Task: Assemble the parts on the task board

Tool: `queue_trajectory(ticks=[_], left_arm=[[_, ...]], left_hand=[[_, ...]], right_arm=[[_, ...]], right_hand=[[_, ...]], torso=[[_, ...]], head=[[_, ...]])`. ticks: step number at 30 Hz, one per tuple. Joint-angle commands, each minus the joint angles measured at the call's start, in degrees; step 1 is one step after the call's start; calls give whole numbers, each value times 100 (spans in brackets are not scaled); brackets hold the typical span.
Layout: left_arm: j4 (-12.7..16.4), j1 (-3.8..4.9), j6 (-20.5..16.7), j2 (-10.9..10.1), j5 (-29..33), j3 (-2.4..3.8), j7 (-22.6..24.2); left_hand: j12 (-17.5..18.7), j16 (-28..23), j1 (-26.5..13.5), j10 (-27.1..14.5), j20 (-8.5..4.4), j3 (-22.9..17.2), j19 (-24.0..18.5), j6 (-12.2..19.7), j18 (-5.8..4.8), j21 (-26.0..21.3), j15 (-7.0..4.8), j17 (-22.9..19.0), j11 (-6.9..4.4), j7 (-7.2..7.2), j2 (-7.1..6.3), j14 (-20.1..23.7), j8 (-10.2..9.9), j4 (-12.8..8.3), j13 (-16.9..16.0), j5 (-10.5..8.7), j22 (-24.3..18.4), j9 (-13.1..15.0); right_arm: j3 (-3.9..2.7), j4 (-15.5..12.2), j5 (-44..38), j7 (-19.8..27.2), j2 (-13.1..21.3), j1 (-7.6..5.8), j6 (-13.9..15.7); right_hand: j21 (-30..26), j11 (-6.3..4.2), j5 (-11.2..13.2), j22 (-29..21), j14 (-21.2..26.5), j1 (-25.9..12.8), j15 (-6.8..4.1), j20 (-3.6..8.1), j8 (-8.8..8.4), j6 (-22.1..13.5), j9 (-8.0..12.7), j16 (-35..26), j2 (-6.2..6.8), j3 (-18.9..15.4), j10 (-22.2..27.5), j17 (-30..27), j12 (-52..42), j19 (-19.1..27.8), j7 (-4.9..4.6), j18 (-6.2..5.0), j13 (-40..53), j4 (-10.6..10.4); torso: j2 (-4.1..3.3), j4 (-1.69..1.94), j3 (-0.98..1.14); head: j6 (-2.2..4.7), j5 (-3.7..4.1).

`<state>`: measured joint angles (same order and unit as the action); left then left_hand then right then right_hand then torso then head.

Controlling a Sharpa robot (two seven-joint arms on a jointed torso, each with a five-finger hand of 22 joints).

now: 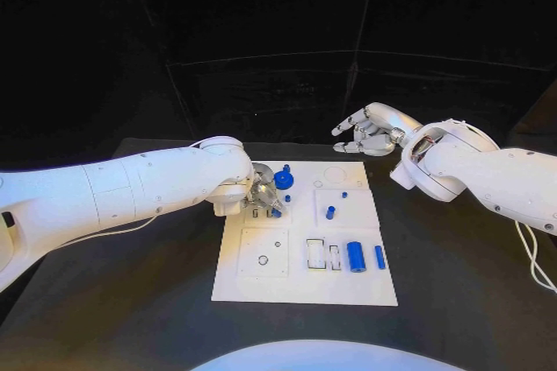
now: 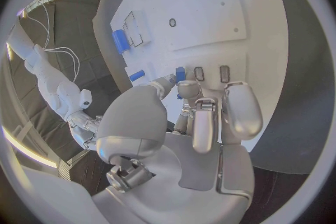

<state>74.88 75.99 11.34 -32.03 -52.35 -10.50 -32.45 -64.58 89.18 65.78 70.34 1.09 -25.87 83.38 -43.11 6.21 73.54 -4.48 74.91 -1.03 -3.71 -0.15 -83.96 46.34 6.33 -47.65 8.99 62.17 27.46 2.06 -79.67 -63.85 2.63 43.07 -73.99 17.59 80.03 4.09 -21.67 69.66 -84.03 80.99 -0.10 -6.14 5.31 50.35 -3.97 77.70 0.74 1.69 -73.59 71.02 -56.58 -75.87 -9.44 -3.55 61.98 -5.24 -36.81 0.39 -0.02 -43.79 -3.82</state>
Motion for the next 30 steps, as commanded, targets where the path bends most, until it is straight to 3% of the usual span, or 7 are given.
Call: queue_trajectory(ticks=[1,3,7,14,17,30], left_arm=[[104,7,-519,-70,366,3,128],[192,6,-687,-142,416,2,150],[320,4,-884,-267,456,1,203],[454,-44,-1039,-464,476,-3,228],[464,-72,-1040,-509,475,-3,212],[338,-225,-1000,-503,451,-4,154]], left_hand=[[-43,10,-183,61,18,-1296,2,68,-106,4,-34,1335,7,8,-86,-565,103,-1002,-10,34,10,57],[-53,9,-208,71,14,-1360,5,72,-106,7,-34,1332,3,19,-107,-564,136,-1012,-16,36,19,74],[-71,10,-241,88,10,-1435,8,74,-107,9,-39,1337,-4,28,-141,-565,177,-1025,-31,35,27,96],[-75,9,-265,94,6,-1496,10,77,-108,11,-44,1333,-10,34,-167,-565,208,-1037,-26,34,33,113],[-60,7,-272,82,4,-1514,10,81,-108,9,-46,1328,-12,37,-191,-563,223,-1050,3,30,31,120],[-56,5,-295,86,0,-1521,9,71,-108,6,-50,1323,-19,49,-233,-562,264,-1058,26,13,32,140]], right_arm=[[-4,7,-28,54,-2,-11,21],[-4,16,-28,52,-1,-11,19],[-4,25,-28,46,10,-11,18],[-4,38,-28,36,35,-11,21],[-4,43,-28,31,42,-11,19],[-4,62,-28,35,47,-11,16]], right_hand=[[-17,-5,-20,2,-213,34,-23,10,-10,-33,-1,26,19,8,22,5,-33,-45,-5,-96,-1,-22],[-17,-5,-20,2,-213,34,-23,10,-10,-33,-1,26,19,8,22,5,-33,-45,-5,-96,-1,-22],[-17,-5,-20,2,-213,34,-23,10,-10,-33,-1,26,19,8,22,5,-33,-45,-5,-96,-1,-22],[-19,-5,-28,0,-213,46,-23,10,-10,-33,-1,23,21,15,26,2,-28,-43,-4,-96,-5,-18],[-19,-5,-28,0,-213,46,-23,10,-10,-33,-1,23,21,15,26,2,-28,-43,-4,-96,-5,-18],[-25,-5,-32,-12,-210,51,-23,10,-10,-33,-1,14,24,18,31,-13,-19,-35,-5,-99,-13,-16]], torso=[[-1,1,10],[0,4,0],[1,13,4],[0,14,-6],[2,11,-1],[-6,-6,1]], head=[[9,-15],[4,-19],[0,-36],[-1,-42],[-8,-51],[-21,-88]])
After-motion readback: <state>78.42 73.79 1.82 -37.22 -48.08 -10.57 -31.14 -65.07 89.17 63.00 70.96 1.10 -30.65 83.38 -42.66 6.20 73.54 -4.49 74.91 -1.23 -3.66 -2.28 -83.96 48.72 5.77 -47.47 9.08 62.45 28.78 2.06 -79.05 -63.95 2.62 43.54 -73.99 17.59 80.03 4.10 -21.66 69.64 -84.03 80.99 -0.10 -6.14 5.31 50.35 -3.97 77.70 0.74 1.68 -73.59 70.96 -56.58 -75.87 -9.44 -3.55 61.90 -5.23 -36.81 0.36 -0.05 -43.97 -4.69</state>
